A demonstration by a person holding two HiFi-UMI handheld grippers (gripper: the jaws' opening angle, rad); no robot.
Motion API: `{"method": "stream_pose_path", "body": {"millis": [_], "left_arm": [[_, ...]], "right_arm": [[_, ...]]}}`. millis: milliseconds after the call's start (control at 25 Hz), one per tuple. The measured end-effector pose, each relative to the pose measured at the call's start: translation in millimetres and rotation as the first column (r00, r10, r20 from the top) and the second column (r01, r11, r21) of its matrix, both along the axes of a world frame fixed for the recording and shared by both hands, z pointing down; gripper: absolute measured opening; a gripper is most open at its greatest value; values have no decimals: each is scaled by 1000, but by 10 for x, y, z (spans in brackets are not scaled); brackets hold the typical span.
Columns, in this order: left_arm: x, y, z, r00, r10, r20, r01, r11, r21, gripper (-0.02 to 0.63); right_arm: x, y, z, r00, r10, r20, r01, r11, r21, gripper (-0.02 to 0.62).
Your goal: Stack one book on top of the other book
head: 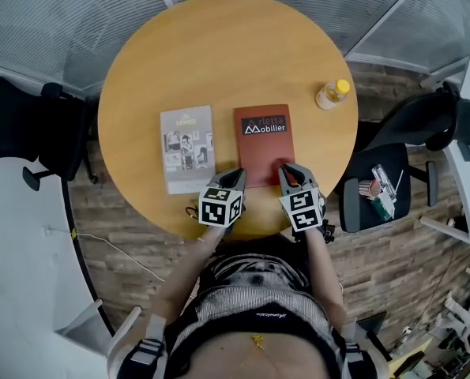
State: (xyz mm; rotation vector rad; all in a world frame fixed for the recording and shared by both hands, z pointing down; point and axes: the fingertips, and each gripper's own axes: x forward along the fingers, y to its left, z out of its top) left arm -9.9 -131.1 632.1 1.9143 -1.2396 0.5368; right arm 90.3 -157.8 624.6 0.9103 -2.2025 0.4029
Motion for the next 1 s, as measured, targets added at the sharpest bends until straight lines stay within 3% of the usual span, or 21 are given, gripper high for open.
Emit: {"method": "stream_pose_path", "body": {"millis": [240, 400, 600, 680, 720, 800, 1000], "left_arm": [[-3, 8, 166, 999, -31, -24, 29, 997, -68, 20], [-38, -42, 203, 1000, -22, 7, 23, 997, -68, 20], [-57, -68, 261, 999, -34, -7, 33, 995, -95, 21], [-70, -79, 288, 998, -54, -31, 50, 992, -112, 21], [-70, -87, 300, 997, -64, -46, 58, 991, -122, 37], [-64, -104, 328, 996, -69, -64, 60, 989, -135, 155], [-75, -156, 422, 992, -95, -79, 81, 983, -165, 163]], "right_arm": [[48, -46, 177, 1000, 18, -20, -19, 999, -46, 32], [127, -87, 287, 999, 32, -40, -35, 996, -82, 34], [246, -143, 343, 996, 91, -11, -92, 989, -119, 36], [282, -189, 346, 992, 123, 18, -119, 984, -136, 94], [293, -211, 352, 990, 135, 34, -129, 981, -148, 126], [312, -249, 382, 985, 160, 62, -146, 973, -178, 133], [323, -299, 516, 978, 193, 79, -169, 955, -244, 173]]}}
